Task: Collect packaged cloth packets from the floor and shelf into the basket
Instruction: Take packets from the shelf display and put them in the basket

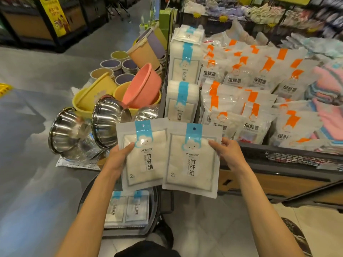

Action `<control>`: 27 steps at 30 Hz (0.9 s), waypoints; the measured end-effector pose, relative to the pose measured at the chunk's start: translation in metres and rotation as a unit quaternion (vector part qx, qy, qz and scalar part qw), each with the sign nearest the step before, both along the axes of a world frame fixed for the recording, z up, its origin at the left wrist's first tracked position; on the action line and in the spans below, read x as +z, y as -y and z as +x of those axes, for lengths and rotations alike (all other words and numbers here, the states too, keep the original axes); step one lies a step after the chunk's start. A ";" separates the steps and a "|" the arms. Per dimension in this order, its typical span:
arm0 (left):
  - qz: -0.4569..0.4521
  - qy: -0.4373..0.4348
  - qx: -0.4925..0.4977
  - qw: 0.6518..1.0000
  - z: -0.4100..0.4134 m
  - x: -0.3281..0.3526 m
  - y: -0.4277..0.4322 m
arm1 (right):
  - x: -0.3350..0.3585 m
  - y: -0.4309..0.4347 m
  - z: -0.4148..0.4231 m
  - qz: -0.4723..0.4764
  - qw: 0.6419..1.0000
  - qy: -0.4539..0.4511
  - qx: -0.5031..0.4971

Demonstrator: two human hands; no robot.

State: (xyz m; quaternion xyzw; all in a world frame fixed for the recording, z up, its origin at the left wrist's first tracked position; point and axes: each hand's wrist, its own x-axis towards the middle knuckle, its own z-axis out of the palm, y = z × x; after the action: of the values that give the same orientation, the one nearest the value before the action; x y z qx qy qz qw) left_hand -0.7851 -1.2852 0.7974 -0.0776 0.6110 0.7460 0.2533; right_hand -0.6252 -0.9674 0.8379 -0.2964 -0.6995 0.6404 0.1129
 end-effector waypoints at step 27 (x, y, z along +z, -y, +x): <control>0.009 -0.002 0.051 0.999 -0.150 0.002 -0.066 | -0.022 -0.101 -0.235 0.149 0.977 -0.039 -0.150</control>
State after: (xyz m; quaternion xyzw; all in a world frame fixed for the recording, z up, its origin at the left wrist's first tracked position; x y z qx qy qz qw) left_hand -0.9352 -1.2194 0.7990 -0.1053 0.6001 0.7635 0.2141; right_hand -0.8601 -0.8662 0.8155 -0.3523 -0.7296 0.5162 0.2776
